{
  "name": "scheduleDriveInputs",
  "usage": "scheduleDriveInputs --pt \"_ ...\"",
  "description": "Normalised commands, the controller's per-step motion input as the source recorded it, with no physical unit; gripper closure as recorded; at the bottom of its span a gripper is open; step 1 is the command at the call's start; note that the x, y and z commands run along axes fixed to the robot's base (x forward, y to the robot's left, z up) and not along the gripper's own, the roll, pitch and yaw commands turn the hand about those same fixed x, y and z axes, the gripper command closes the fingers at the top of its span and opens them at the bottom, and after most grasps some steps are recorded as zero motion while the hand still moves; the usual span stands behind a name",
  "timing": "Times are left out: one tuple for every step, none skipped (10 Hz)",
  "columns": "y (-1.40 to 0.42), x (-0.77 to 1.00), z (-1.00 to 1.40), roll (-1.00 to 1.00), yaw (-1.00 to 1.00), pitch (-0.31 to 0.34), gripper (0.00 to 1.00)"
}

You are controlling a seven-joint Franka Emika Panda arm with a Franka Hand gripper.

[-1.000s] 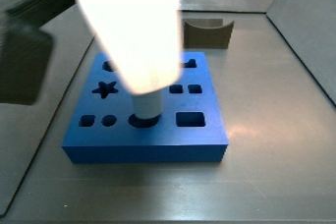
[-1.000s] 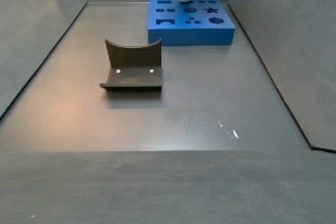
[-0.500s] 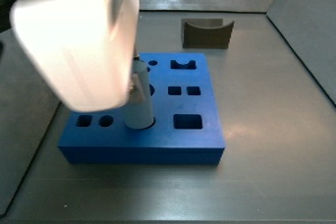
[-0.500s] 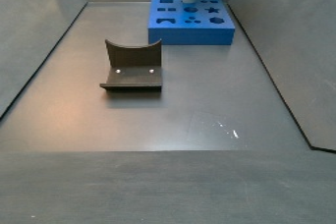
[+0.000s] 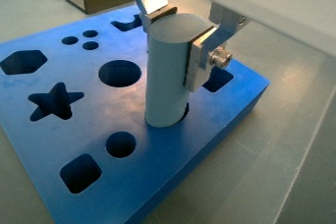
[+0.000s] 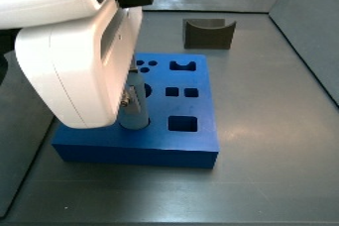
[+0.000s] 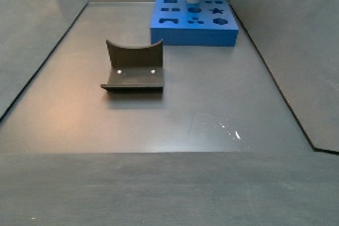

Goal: Insert the oval object.

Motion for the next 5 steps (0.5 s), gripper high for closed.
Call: scheduleDriveInputs --pt "-0.12 0.11 -0.53 0.11 -0.01 -0.174 1.0" --pt "-0.18 0.12 -0.59 0.18 0.0 -0.199 1.0" --pt "-0.2 0.14 -0.64 0.18 -0.01 -0.171 1.0" --pt "-0.1 0.2 -0.54 0.1 -0.11 0.0 1.0" --pt "0.0 0.05 -0.48 0.03 -0.11 -0.074 1.0"
